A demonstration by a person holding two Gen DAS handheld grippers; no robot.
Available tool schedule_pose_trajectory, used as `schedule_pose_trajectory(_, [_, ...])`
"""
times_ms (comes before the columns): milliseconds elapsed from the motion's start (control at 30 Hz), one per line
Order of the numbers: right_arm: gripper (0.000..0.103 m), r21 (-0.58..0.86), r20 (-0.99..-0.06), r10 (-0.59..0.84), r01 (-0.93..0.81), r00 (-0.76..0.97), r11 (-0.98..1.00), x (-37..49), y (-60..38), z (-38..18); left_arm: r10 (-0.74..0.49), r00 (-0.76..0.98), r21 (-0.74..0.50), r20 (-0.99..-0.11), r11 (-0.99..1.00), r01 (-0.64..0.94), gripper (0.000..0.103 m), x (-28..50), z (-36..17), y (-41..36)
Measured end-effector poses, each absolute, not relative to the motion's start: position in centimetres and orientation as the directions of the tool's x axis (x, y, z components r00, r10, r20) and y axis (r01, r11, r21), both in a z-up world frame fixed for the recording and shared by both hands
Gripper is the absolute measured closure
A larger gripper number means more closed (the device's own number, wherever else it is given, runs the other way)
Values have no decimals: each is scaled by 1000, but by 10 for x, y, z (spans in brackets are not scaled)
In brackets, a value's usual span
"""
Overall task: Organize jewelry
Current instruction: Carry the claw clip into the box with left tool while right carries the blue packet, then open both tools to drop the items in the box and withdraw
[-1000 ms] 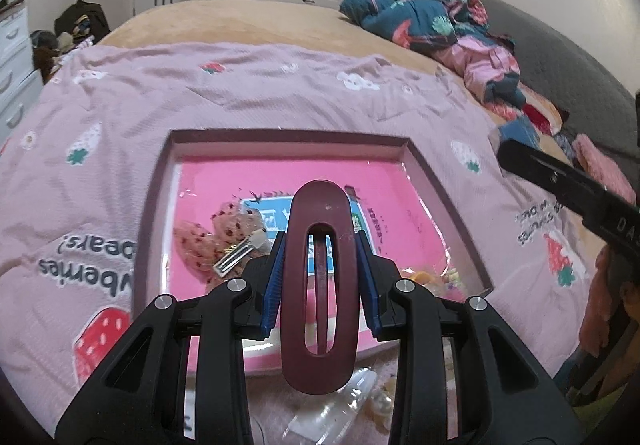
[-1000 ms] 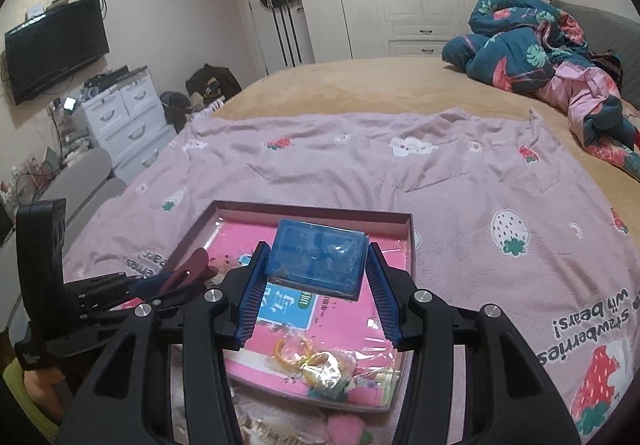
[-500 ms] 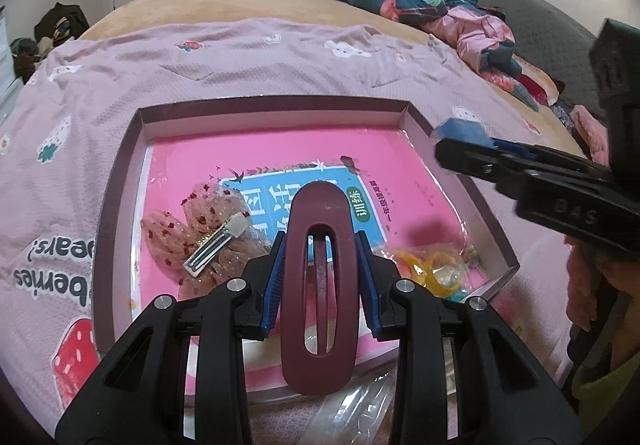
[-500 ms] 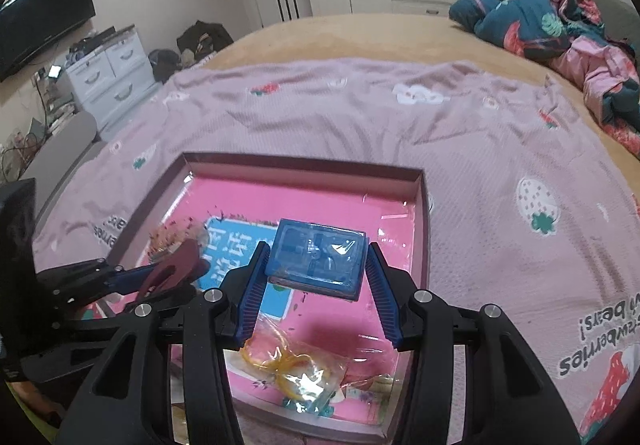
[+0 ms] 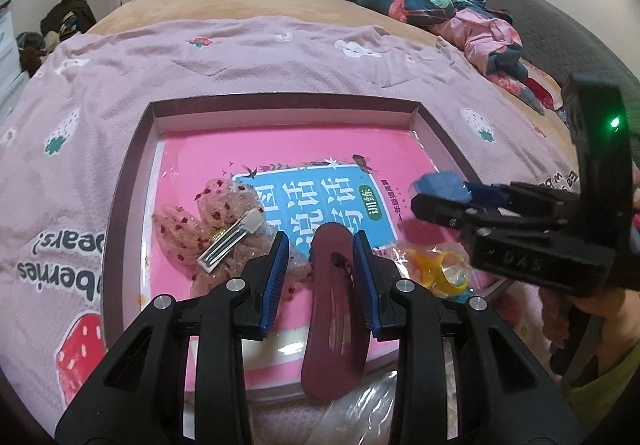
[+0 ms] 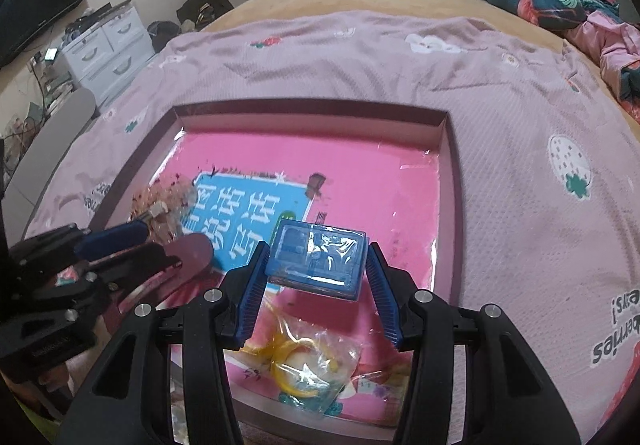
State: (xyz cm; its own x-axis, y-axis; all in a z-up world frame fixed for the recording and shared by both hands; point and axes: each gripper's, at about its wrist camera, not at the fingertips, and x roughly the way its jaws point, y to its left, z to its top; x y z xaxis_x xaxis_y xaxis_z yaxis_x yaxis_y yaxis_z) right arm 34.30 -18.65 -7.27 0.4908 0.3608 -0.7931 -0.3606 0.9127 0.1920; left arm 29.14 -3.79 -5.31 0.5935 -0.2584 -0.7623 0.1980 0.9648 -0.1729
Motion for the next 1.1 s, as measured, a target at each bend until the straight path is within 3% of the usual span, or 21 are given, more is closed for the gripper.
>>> schedule_pose_trajectory(200, [54,212,-793,367,-344,487,915,339,-190,-75,-261,571,-197,-779,965,173,78,284,-53,-29])
schedule_pose_trajectory(300, [44,218,-781,370,-335,503,917,337,-194,-71,-280,556,-213,-783,960,183,78,272,-52,-26])
schedule_pose_trajectory(500, [40,232,-762,378,-323,526,918,330,-199,-62,-283,549,-178,-786,955,237,78,251,-51,-37])
schedule_pose_trajectory(600, [39,229,-755,376,-321,537,919,323,-201,-58,-238,548,-114,-802,961,250,77,249,-58,-45])
schedule_pose_trajectory(900, [38,232,-730,379,-315,568,920,303,-211,-45,-178,567,-71,-804,976,205,77,254,-61,-37])
schedule_pose_trajectory(1100, [36,225,-705,375,-312,602,923,289,-219,-31,-198,573,-121,-795,978,170,77,258,-55,-21])
